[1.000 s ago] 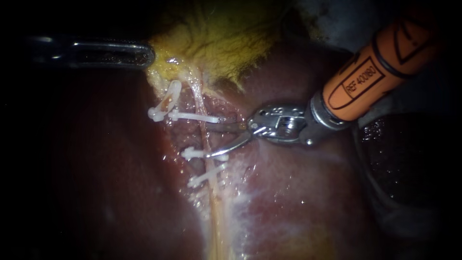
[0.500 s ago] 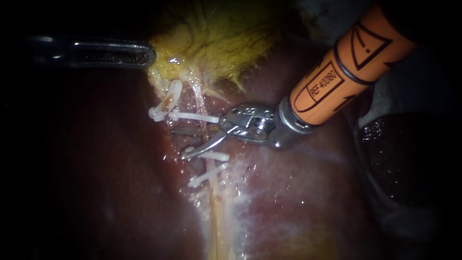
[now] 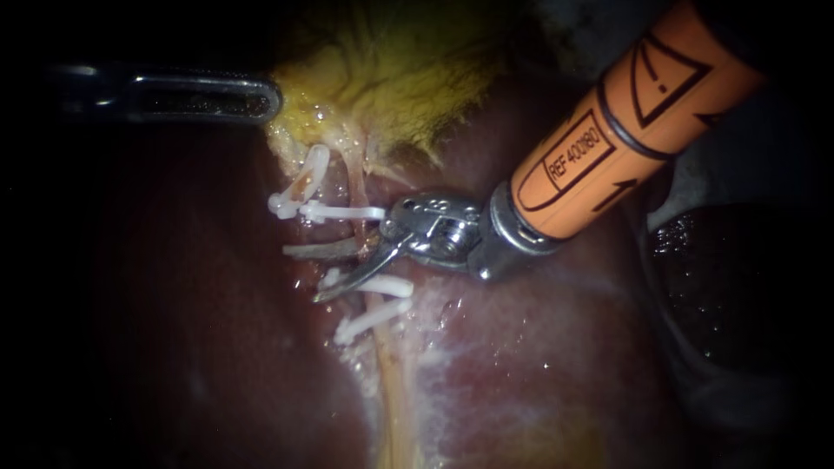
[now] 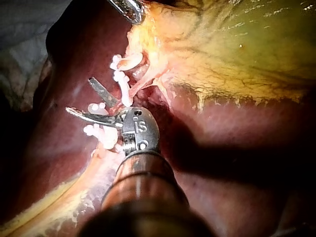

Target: Go to the cutting position right tube

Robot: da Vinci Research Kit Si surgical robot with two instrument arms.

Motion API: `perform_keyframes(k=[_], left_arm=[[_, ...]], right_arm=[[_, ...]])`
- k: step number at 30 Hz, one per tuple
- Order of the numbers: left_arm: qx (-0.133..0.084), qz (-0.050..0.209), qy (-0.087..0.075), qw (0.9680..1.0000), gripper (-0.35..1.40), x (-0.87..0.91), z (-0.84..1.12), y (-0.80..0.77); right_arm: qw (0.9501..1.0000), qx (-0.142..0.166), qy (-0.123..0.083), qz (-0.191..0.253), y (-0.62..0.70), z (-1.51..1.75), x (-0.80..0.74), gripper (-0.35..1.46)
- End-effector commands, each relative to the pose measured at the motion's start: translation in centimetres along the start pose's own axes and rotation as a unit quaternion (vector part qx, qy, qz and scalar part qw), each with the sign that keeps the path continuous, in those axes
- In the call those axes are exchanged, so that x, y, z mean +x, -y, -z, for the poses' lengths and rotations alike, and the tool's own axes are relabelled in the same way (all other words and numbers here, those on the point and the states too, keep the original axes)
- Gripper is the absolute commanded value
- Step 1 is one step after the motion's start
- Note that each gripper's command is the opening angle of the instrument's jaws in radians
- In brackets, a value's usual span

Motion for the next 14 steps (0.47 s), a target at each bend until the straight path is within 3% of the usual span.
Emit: perform_keyframes(k=[1, 11, 14], left_arm=[[0.000, 0.000, 0.000, 1.0000, -0.35, 0.00, 0.00, 0.00], [0.000, 0.000, 0.000, 1.0000, -0.35, 0.00, 0.00, 0.00], [0.000, 0.000, 0.000, 1.0000, -0.35, 0.00, 0.00, 0.00]], right_arm=[[1.0000, 0.001, -0.002, -0.001, 0.01, 0.00, 0.02, 0.98], [1.0000, 0.003, -0.006, -0.001, 0.02, 0.01, 0.03, 0.96], [0.9998, -0.019, -0.001, 0.000, 0.02, 0.01, -0.02, 0.96]])
